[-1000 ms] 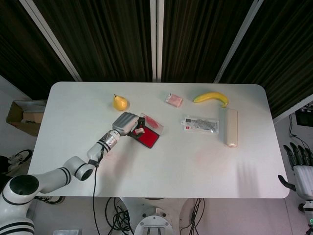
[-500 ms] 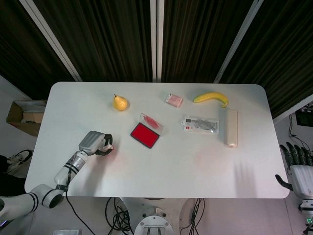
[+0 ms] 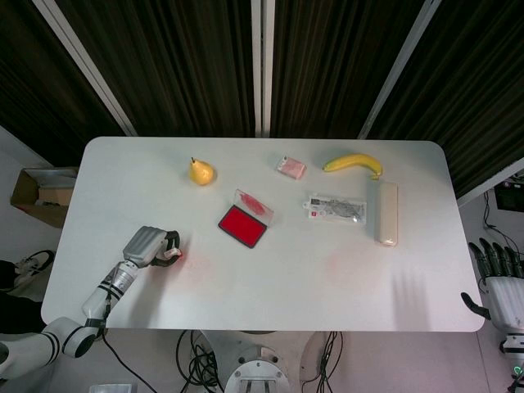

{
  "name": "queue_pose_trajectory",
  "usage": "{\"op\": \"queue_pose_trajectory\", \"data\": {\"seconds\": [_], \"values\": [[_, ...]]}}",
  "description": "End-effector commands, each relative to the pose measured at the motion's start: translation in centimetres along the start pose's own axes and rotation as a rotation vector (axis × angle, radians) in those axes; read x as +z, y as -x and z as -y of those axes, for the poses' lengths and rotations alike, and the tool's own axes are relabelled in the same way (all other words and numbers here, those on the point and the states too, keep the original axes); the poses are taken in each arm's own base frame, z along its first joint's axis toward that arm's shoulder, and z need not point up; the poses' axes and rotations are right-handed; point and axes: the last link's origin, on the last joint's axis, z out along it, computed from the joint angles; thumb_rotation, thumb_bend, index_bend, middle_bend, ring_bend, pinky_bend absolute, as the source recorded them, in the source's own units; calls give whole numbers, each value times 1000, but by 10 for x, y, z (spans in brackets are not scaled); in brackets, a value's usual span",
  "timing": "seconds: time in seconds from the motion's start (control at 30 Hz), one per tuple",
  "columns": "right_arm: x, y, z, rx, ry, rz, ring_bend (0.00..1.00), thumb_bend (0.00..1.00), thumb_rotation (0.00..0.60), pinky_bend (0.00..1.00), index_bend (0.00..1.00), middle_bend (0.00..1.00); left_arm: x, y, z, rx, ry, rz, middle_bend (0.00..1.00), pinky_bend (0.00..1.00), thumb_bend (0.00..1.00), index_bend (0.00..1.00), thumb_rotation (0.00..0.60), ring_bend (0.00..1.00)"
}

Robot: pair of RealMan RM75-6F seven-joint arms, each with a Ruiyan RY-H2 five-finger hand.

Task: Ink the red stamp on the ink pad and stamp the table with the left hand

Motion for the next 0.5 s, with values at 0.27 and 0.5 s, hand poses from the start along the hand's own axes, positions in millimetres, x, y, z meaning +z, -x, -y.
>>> {"op": "queue_pose_trajectory", "data": {"seconds": [0.27,0.5], "values": [[1,0,0,-1,3,4,0,118,600,0,0,0,0,-2,3,-11,14,7,509,1000,387,428,600,981],[1,0,0,-2,4,3,0,117,600,0,0,0,-2,-4,2,6,30,4,489,1000,384,391,600,980]]}}
